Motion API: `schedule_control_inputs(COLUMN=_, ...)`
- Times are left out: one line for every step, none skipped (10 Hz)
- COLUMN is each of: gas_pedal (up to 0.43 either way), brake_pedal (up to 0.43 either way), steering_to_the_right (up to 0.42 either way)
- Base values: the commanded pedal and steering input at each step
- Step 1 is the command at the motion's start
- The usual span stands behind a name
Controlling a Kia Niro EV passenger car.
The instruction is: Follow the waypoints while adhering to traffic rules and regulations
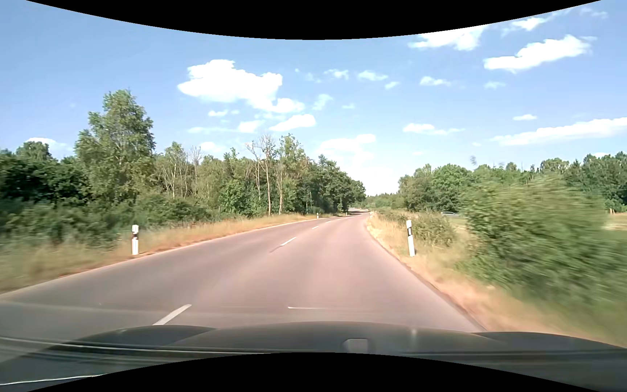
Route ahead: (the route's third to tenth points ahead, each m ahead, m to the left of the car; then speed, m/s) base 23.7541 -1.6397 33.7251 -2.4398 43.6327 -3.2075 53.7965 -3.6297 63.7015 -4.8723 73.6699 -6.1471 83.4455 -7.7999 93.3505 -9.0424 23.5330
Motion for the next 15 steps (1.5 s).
schedule_control_inputs(gas_pedal=0.087, brake_pedal=0.006, steering_to_the_right=0.021)
schedule_control_inputs(gas_pedal=0.087, brake_pedal=0.006, steering_to_the_right=0.021)
schedule_control_inputs(gas_pedal=0.079, brake_pedal=0.006, steering_to_the_right=0.018)
schedule_control_inputs(gas_pedal=0.079, brake_pedal=0.006, steering_to_the_right=0.015)
schedule_control_inputs(gas_pedal=0.067, brake_pedal=0.006, steering_to_the_right=0.014)
schedule_control_inputs(gas_pedal=0.067, brake_pedal=0.006, steering_to_the_right=0.015)
schedule_control_inputs(gas_pedal=0.067, brake_pedal=0.006, steering_to_the_right=0.016)
schedule_control_inputs(gas_pedal=0.067, brake_pedal=0.006, steering_to_the_right=0.018)
schedule_control_inputs(gas_pedal=0.059, brake_pedal=0.006, steering_to_the_right=0.018)
schedule_control_inputs(gas_pedal=0.059, brake_pedal=0.006, steering_to_the_right=0.017)
schedule_control_inputs(gas_pedal=0.059, brake_pedal=0.006, steering_to_the_right=0.015)
schedule_control_inputs(gas_pedal=0.059, brake_pedal=0.006, steering_to_the_right=0.015)
schedule_control_inputs(gas_pedal=0.059, brake_pedal=0.006, steering_to_the_right=0.015)
schedule_control_inputs(gas_pedal=0.067, brake_pedal=0.006, steering_to_the_right=0.015)
schedule_control_inputs(gas_pedal=0.087, brake_pedal=0.006, steering_to_the_right=0.014)
